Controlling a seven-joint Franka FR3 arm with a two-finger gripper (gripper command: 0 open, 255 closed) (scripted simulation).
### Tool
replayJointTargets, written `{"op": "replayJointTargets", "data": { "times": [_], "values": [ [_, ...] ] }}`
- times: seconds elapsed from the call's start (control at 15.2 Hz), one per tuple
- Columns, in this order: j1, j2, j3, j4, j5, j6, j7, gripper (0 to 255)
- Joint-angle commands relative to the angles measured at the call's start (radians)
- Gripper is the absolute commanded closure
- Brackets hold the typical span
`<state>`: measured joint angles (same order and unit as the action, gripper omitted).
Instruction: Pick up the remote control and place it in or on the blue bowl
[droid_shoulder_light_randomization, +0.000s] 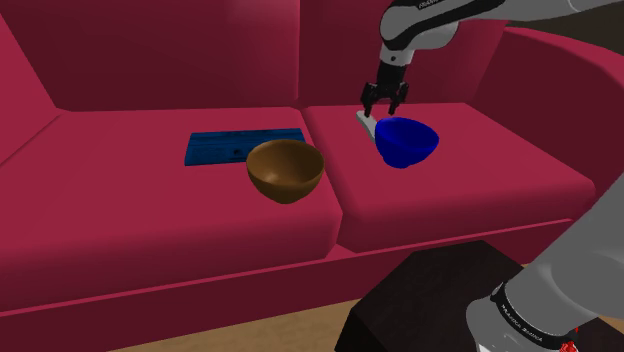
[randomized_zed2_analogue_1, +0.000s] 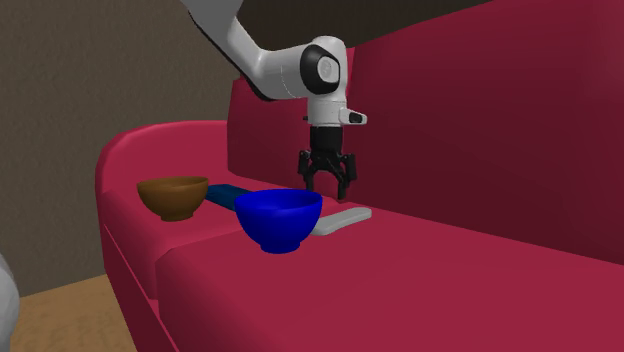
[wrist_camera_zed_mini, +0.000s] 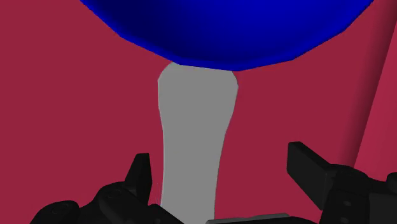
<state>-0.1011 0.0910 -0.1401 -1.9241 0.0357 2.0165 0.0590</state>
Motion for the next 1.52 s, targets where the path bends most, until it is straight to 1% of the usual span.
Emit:
{"op": "replayJointTargets", "data": {
  "times": [0.0,0.13,0.2,0.66,1.19,1.25,1.45],
  "values": [
    [-0.011,0.074,-0.009,0.073,0.01,-0.001,0.004,0],
    [-0.025,0.148,-0.018,0.145,0.022,-0.001,0.005,0],
    [-0.026,0.152,-0.018,0.149,0.023,-0.001,0.006,0],
    [-0.026,0.187,-0.015,0.093,0.031,0.09,0.0,0],
    [-0.026,0.187,-0.015,0.093,0.031,0.09,0.0,0],
    [-0.026,0.187,-0.015,0.093,0.031,0.09,0.0,255],
    [-0.026,0.187,-0.015,0.093,0.031,0.09,0.0,255]
  ]
}}
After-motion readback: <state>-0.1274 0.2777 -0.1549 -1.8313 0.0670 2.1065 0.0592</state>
